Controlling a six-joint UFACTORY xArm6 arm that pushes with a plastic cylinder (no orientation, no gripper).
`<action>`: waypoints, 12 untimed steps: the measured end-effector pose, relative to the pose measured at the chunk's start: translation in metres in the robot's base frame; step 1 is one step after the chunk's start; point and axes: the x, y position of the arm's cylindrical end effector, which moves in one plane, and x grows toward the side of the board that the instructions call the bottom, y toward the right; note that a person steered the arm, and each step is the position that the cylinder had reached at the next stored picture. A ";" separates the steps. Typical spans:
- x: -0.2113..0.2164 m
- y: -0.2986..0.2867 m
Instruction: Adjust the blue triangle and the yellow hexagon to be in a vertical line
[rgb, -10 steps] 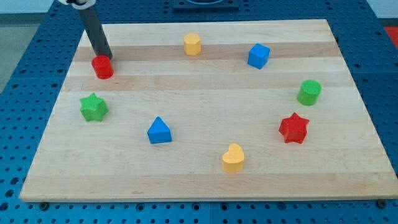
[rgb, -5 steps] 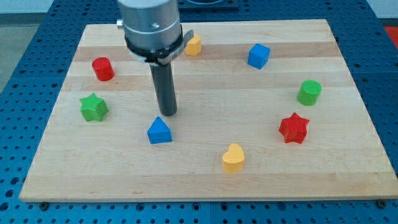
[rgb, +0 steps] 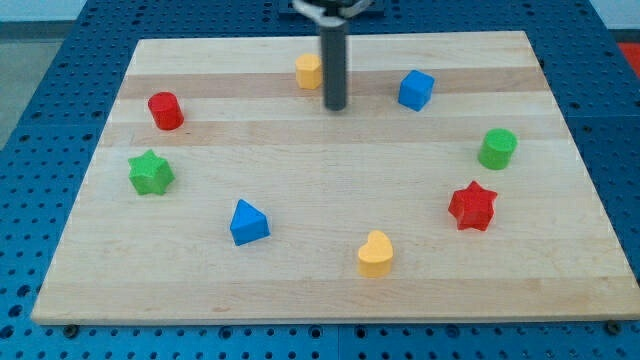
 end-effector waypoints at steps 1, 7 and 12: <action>-0.027 -0.007; -0.070 -0.056; -0.067 -0.103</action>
